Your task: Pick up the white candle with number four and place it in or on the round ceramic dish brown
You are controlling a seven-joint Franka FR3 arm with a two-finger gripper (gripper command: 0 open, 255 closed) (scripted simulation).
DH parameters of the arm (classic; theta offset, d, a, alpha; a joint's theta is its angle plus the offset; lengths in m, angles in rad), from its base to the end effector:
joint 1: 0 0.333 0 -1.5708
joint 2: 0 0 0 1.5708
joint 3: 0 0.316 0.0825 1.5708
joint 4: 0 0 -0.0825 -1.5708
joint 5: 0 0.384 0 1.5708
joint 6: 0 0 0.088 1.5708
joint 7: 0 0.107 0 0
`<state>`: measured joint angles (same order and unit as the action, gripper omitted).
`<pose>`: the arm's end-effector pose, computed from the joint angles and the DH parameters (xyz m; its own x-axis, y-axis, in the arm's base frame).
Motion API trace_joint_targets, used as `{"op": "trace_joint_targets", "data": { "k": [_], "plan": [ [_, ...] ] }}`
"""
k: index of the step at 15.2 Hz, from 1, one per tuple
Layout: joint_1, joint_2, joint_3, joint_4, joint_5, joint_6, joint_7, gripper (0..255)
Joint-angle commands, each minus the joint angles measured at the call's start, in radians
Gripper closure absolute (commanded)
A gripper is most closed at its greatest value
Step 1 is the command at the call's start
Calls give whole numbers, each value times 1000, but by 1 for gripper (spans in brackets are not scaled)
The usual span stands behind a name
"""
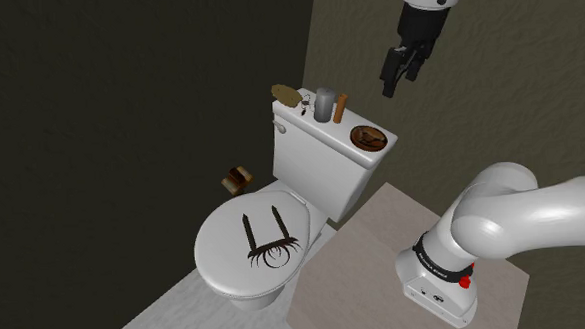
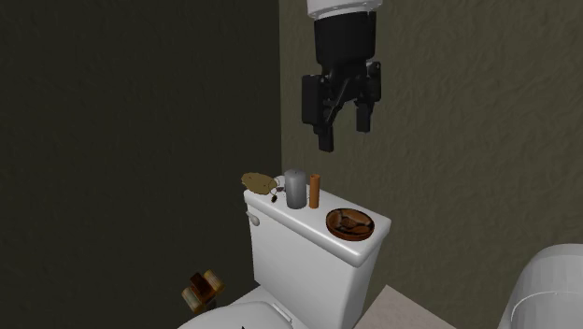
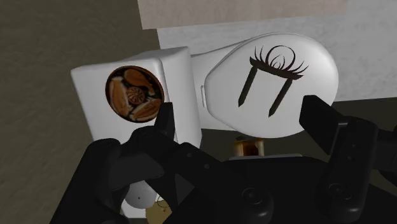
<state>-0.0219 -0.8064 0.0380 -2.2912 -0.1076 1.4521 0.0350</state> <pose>0.2890 -0.0035 0.6174 0.9987 -0.0439 -0.0273 -0.0398 -0.9900 0.1353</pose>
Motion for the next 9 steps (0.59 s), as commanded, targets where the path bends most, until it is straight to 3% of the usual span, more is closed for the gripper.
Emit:
{"op": "trace_joint_targets", "data": {
  "k": [1, 9],
  "plan": [
    [0, 0, 0, 0, 0, 0, 0, 0],
    [5, 237, -149, 64, -72, 154, -229, 0]
  ]
}}
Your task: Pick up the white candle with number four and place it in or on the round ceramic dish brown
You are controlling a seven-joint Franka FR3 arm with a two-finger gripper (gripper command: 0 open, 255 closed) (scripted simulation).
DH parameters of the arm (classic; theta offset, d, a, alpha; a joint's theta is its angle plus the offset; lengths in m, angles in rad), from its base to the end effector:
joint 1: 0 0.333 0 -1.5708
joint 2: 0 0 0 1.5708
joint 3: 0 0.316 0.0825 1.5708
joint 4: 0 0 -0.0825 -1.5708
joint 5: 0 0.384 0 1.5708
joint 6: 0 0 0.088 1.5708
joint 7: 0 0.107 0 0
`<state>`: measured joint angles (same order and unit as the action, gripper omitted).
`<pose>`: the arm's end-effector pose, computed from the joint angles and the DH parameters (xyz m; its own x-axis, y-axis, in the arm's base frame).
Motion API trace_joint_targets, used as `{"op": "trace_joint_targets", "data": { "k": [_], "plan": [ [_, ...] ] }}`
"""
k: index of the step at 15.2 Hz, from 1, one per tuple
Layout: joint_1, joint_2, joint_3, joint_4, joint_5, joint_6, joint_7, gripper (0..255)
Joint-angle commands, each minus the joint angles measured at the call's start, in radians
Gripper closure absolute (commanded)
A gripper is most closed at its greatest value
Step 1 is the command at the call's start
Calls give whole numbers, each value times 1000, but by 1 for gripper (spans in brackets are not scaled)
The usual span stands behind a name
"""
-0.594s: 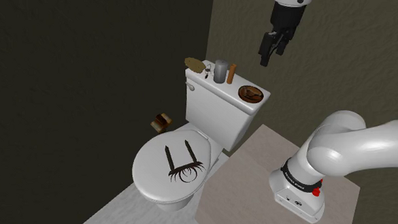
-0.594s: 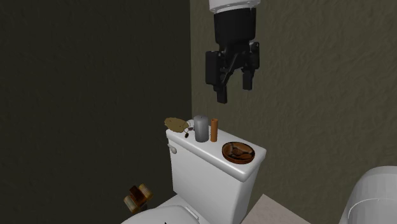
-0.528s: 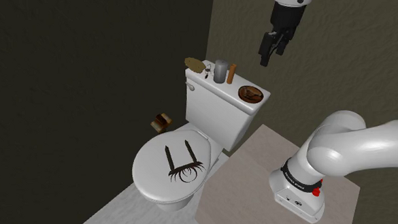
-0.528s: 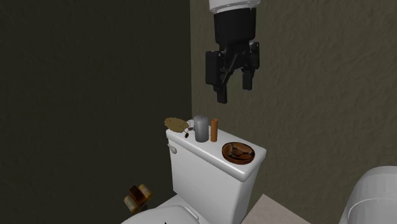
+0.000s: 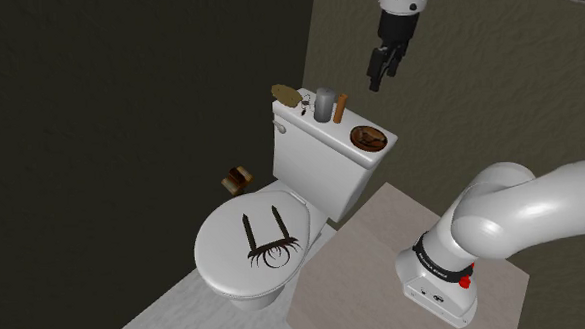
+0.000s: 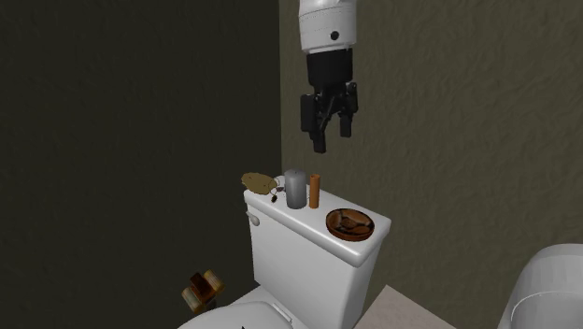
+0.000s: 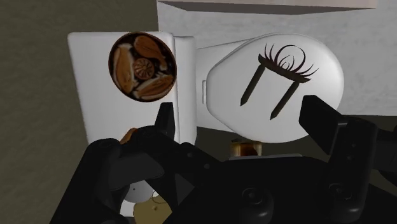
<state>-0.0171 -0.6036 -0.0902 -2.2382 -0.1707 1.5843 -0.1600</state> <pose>0.3558 -0.0637 0.5861 0.9949 0.0726 -0.0705 0.0800 -0.9908 0.1091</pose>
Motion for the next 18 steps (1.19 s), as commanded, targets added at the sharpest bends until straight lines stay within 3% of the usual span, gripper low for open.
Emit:
{"op": "trace_joint_targets", "data": {
  "k": [1, 9, 18],
  "plan": [
    [1, 69, -37, 26, -13, 39, -62, 0],
    [10, 370, -147, 193, -3, 150, -292, 0],
    [-16, 752, -201, 489, 86, 192, -548, 0]
  ]
}}
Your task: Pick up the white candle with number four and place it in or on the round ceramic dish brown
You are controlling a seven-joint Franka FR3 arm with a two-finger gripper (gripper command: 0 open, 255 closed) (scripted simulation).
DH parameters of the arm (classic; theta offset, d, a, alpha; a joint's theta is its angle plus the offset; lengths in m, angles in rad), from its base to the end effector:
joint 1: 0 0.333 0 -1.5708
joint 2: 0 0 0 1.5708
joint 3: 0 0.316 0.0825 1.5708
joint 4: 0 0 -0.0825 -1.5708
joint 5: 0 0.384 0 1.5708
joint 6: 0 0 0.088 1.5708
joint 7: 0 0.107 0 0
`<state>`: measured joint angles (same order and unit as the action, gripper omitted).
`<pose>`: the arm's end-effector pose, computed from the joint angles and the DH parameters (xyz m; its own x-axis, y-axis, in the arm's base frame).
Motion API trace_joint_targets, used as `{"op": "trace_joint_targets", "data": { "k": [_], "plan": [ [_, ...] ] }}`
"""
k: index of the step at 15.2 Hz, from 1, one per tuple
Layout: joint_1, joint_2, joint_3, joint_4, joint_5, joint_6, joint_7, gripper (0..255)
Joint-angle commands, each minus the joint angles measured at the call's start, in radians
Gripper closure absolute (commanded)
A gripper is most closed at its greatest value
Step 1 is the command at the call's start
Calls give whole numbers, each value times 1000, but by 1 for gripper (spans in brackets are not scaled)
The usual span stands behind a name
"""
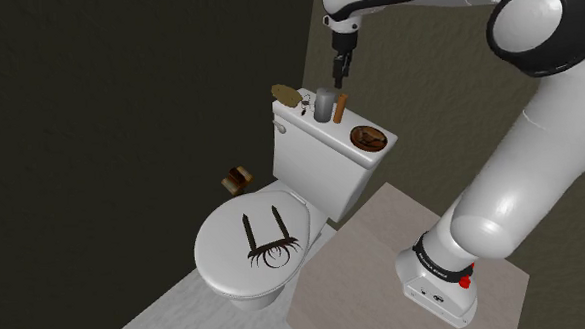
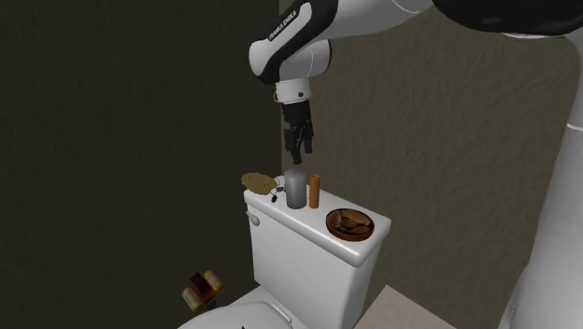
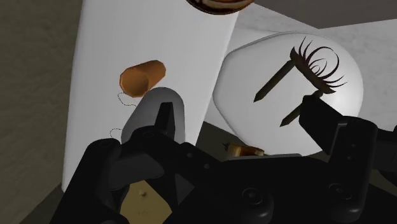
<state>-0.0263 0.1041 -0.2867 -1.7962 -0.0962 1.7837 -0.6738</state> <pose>0.5503 -0.1814 0.4790 0.9145 0.3699 -0.1638 0.3784 -0.9254 0.0231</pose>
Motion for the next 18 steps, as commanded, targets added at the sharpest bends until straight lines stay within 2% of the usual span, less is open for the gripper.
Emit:
{"op": "trace_joint_targets", "data": {
  "k": [1, 5, 10, 18],
  "plan": [
    [-14, 89, -4, 88, 23, -10, -60, 0],
    [-48, 271, 5, 274, 66, -36, -156, 0],
    [-98, 513, 31, 564, 105, -110, -250, 0],
    [-96, 504, 31, 448, 103, -3, -249, 0]
  ]
}}
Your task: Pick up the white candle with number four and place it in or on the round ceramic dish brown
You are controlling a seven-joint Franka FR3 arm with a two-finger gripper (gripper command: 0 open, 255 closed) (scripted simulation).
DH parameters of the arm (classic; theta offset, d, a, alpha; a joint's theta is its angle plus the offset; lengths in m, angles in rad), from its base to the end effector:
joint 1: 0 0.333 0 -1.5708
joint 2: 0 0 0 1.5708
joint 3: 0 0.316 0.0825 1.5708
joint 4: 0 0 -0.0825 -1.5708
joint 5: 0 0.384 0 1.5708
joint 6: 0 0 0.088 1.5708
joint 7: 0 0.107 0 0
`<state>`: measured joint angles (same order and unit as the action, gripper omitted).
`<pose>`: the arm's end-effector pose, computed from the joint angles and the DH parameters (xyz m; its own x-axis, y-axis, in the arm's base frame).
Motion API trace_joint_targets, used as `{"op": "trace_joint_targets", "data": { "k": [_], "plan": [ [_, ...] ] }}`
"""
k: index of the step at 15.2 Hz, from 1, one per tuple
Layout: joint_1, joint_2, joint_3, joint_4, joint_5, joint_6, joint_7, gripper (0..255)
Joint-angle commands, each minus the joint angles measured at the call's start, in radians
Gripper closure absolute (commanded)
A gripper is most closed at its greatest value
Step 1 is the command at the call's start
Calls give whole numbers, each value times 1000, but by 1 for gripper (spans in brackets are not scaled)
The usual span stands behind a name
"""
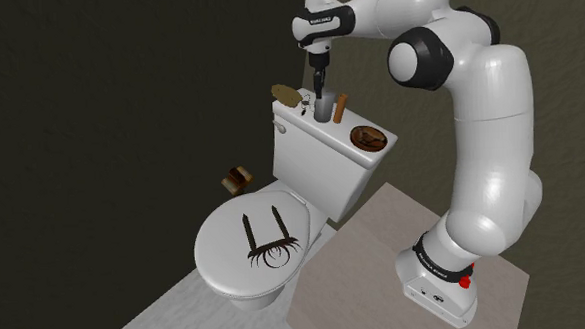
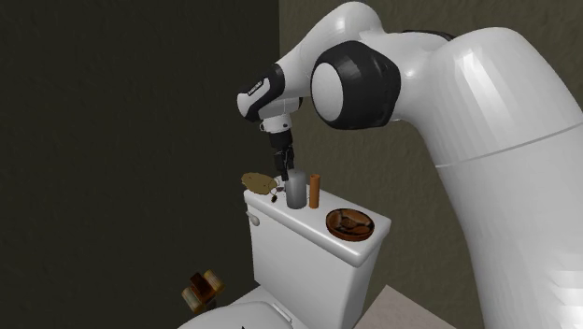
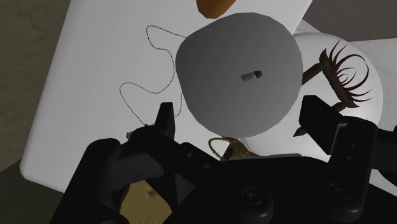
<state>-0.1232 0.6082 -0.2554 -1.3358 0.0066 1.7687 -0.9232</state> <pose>0.6665 -0.2249 0.3716 0.8187 0.5363 -0.2052 0.5401 -0.8406 -0.0421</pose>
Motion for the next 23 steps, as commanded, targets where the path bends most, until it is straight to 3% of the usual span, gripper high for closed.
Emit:
{"op": "trace_joint_targets", "data": {
  "k": [1, 7, 8, 17, 23],
  "plan": [
    [1, -1, 0, -12, 0, 12, 1, 0],
    [1, 0, 0, -12, 0, 12, 1, 0],
    [1, 0, 0, -12, 0, 12, 1, 255],
    [1, 0, 0, -12, 0, 12, 1, 255],
    [-1, -17, -3, 43, -3, -59, -4, 255]
  ]
}}
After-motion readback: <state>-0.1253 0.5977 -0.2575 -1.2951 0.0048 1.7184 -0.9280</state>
